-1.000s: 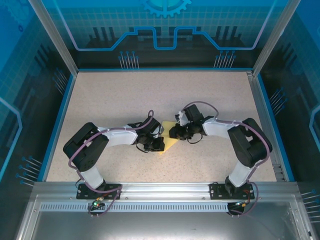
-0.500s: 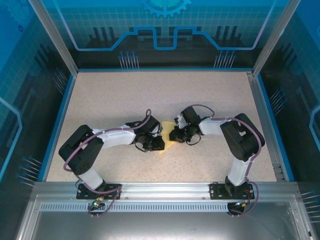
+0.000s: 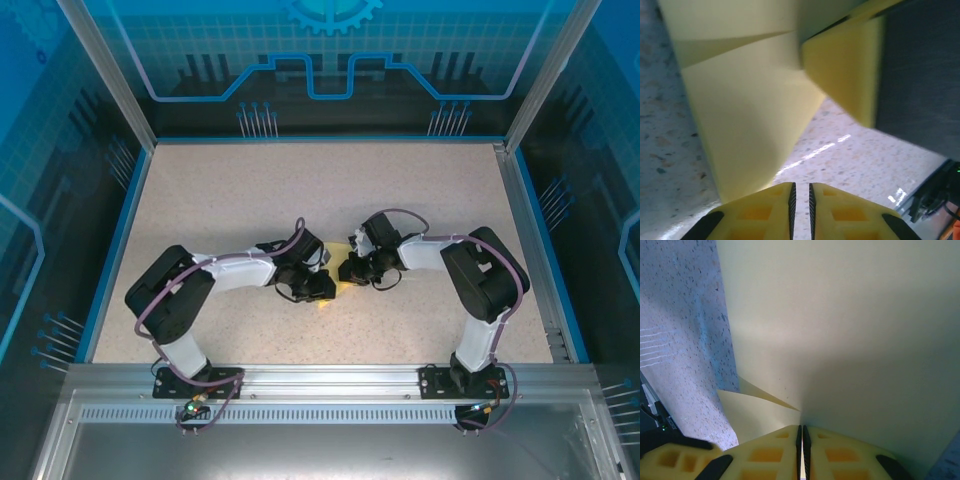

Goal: Fold a paper plane with a square sheet of paper (pick it up from the middle)
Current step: Third fold the triangle at the center of the table.

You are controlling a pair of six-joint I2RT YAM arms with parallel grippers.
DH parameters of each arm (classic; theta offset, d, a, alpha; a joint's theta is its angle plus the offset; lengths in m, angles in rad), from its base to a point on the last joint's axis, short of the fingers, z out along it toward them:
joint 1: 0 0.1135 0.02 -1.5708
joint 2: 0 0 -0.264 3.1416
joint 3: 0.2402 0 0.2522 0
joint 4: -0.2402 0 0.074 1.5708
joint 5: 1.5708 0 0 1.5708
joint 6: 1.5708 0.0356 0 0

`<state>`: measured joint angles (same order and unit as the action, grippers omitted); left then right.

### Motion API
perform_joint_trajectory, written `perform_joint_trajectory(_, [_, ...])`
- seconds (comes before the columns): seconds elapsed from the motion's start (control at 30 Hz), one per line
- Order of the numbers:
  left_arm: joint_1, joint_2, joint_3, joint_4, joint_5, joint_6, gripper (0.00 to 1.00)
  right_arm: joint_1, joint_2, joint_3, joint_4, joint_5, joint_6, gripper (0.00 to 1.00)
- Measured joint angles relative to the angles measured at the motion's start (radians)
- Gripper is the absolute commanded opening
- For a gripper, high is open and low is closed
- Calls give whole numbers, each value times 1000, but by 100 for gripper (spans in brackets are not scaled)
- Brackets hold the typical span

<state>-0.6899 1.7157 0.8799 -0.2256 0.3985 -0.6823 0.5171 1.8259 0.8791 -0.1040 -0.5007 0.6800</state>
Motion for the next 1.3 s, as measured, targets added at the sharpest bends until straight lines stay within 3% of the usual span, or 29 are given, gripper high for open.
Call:
perform_joint_trajectory(0.63, [0,-70,-87,-57,-22,8,17,0,-1,5,-8,-1,-8,17])
perform_joint_trajectory(0.9, [2,-132,-4,-94,-89,11,16,-2,-57,5,-39,42,-16,26])
perform_joint_trajectory(1.13, [7,-56,106,-91,-142,34,13,-63,-198,-18,-64,74,-42,39])
perform_joint_trajectory(1.3, [7,-13,111,-105,-183,37,13,-105,-203,-67,-68,74,-44,47])
